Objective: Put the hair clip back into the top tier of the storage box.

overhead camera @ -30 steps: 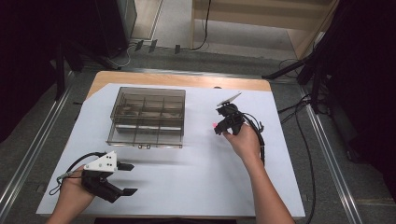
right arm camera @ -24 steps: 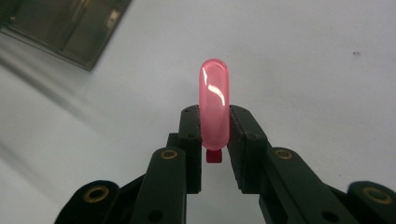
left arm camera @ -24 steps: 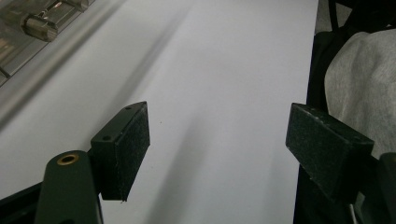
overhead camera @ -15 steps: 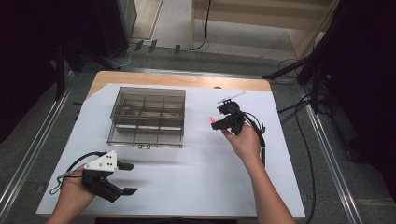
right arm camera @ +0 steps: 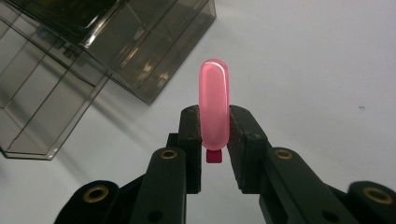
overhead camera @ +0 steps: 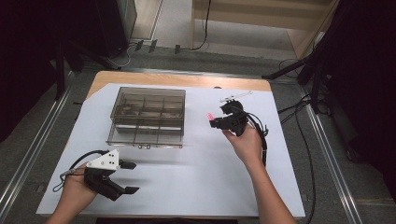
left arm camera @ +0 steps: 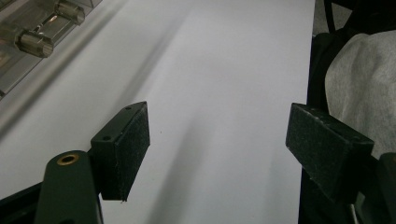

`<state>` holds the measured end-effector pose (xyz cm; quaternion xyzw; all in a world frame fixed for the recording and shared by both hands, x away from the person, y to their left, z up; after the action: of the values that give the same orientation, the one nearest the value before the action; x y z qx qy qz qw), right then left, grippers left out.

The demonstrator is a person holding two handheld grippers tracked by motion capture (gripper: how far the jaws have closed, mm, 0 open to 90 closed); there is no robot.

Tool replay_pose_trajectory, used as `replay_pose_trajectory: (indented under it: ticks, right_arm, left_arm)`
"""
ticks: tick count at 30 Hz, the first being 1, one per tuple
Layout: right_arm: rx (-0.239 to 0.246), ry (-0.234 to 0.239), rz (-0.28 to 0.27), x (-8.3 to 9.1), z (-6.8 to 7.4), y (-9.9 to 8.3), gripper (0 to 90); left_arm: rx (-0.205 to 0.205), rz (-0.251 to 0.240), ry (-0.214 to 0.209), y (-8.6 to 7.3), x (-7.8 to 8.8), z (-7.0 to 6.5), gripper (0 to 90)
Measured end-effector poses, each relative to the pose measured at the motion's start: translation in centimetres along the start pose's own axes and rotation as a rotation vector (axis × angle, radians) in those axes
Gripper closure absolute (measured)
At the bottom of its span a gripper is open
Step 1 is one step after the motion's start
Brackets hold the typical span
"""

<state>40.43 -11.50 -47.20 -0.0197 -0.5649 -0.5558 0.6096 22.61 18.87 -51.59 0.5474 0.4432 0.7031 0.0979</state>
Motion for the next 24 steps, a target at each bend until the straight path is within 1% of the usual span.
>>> replay_pose_trajectory:
  ticks: [2, 4, 7, 10, 13, 14, 24]
  right_arm:
    - [0.005, 0.002, -0.004, 0.1, 0.1, 0.0, 76.7]
    - [0.022, 0.001, -0.018, 0.4, 0.5, 0.0, 76.7]
    - [0.022, 0.001, -0.023, 0.6, 0.7, 0.1, 76.7]
    - [0.036, 0.006, -0.025, 0.8, 1.1, 0.1, 76.7]
    - [0.04, 0.009, -0.031, 1.0, 1.4, 0.2, 76.7]
    - [0.045, 0.015, -0.035, 1.1, 1.7, 0.3, 76.7]
    - [0.07, 0.026, -0.038, 1.2, 2.6, 0.6, 76.7]
  left_arm:
    - [0.001, -0.003, -0.002, 0.0, 0.0, 0.0, 23.1]
    - [0.001, -0.004, -0.004, 0.1, -0.1, 0.0, 23.1]
    - [0.0, -0.004, -0.004, 0.1, -0.1, 0.1, 23.1]
    - [-0.002, -0.006, -0.007, 0.2, -0.1, 0.1, 23.1]
    - [0.003, -0.005, -0.006, 0.1, -0.2, 0.1, 23.1]
    - [0.003, -0.006, -0.004, 0.1, -0.1, 0.1, 23.1]
    - [0.005, -0.006, -0.003, 0.1, -0.1, 0.3, 23.1]
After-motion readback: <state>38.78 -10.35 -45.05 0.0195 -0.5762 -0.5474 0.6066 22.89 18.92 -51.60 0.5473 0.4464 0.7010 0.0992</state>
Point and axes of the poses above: each handheld gripper's, and its own axes: x roughly backward along the jaws, y roughly out of its top, z roughly to its left, the point moved 6 cm from there along -x, roughly forward along the jaws, and after that the axes turned 12 degrees about y, right-handed, at the moved point
